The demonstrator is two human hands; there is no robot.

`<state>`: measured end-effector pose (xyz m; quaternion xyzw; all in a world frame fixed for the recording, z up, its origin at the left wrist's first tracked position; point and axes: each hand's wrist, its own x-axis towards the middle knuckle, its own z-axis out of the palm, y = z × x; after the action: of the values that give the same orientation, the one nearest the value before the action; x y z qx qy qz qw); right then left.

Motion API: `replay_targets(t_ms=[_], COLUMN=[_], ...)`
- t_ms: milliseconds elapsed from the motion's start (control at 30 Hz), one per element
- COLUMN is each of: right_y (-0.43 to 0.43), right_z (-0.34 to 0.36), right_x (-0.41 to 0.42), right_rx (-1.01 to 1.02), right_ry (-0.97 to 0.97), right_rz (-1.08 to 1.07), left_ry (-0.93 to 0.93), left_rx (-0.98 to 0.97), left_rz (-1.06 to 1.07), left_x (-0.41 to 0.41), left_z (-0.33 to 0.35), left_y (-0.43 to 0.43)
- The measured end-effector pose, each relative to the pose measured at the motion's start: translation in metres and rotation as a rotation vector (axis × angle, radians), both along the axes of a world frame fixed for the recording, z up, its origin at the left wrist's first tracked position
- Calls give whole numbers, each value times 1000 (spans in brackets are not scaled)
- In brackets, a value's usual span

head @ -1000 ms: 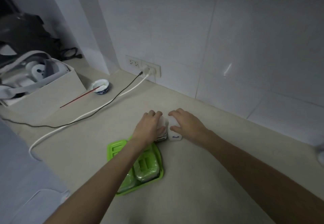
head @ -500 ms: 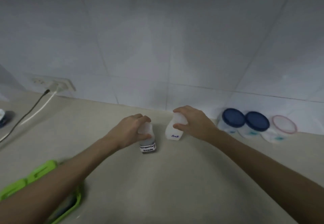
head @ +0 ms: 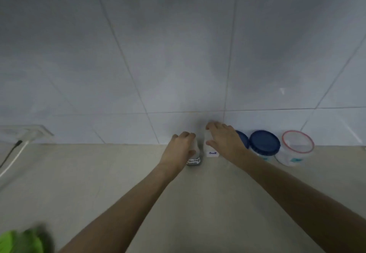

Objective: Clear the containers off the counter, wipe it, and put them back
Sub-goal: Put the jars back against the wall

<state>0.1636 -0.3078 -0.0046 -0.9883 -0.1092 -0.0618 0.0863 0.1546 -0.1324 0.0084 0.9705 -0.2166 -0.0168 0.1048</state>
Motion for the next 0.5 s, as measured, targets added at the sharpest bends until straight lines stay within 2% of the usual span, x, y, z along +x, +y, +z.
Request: replay_targets(t_ms=[100,267,400,500], right_y=[0,-10,-18,-11], right_z=[-7,-16,-20,-23], right_x=[-3,-12,-35,-62], right_rx=[77,49,78,227], right_ry=[-58,-139,-216,-267], right_rz=[-14,-65,-96,-113], left_ry=[-57,-121,-49,-11], left_rx=[-26,-134,-139,-179], left_rz=[59,102,136,174], left_x=[11,24,15,-7], left_z=[-7,-16,-17,-18], left_y=[-13,-28,-27,-12])
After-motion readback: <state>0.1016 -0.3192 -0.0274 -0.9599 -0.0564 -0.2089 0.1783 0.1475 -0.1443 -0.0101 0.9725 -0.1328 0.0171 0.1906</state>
